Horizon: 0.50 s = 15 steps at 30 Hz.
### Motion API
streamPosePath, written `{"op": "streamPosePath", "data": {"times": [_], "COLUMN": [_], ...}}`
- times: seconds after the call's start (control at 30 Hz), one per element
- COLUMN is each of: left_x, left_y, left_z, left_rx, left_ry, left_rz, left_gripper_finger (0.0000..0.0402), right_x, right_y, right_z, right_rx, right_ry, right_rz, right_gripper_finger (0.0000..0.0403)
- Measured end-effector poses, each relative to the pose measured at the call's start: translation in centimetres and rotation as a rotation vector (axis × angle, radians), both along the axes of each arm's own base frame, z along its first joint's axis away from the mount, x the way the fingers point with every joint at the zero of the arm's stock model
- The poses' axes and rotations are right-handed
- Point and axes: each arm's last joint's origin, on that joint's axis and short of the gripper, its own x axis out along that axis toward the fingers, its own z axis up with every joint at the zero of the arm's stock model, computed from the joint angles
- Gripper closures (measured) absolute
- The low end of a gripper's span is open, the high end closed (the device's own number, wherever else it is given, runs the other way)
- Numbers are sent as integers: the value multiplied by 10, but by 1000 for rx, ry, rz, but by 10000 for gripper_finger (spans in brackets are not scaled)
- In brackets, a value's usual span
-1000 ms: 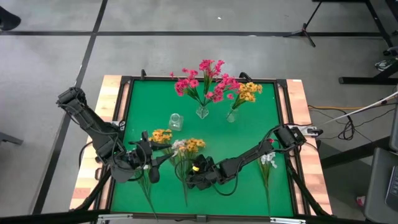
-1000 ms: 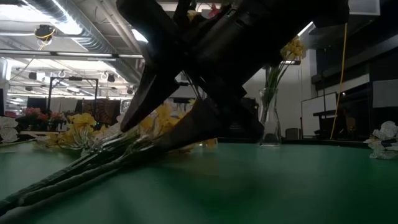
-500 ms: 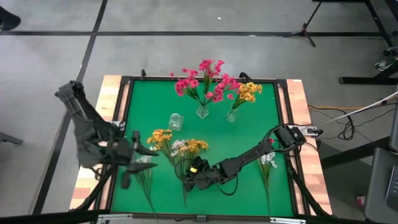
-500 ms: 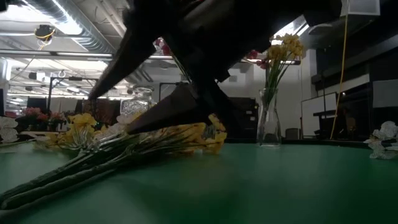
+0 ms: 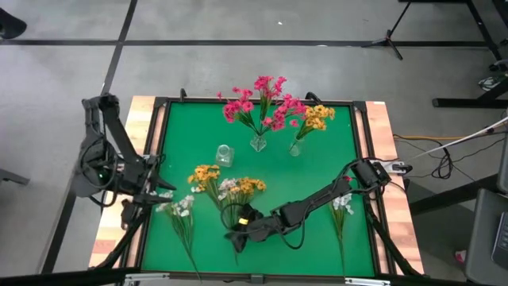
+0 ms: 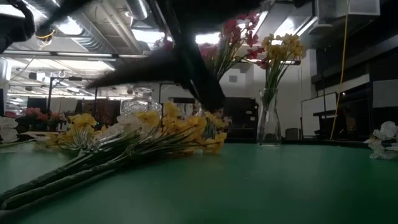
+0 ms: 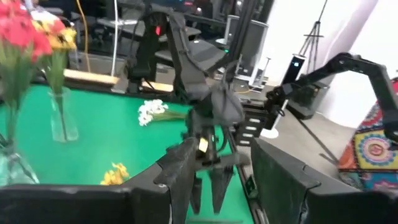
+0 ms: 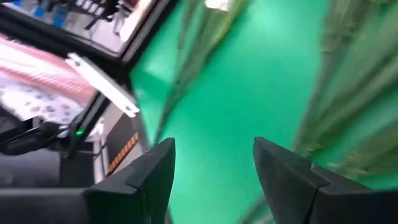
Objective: Sort flowers into vase by color
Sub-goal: Put the right yellow flower into the right transparent vase
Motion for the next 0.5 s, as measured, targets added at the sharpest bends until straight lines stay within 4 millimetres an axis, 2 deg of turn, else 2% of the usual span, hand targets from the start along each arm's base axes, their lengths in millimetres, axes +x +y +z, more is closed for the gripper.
{"op": "streamPosePath", "data": {"times": [0.23, 0.5], "left_x": [1, 5], "left_y": [-8, -18], "left_z": [-41, -84], "left_rx": [-58, -160], "left_ry": [5, -51], "left_rz": [13, -32], "left_gripper_finger": [249, 249], "right_x": [8, 5], "right_y": [5, 4], "right_z": [22, 30], "right_rx": [-14, -5], "right_ry": [-33, 159], "right_rz": [57, -2], "right_gripper_finger": [185, 185]}}
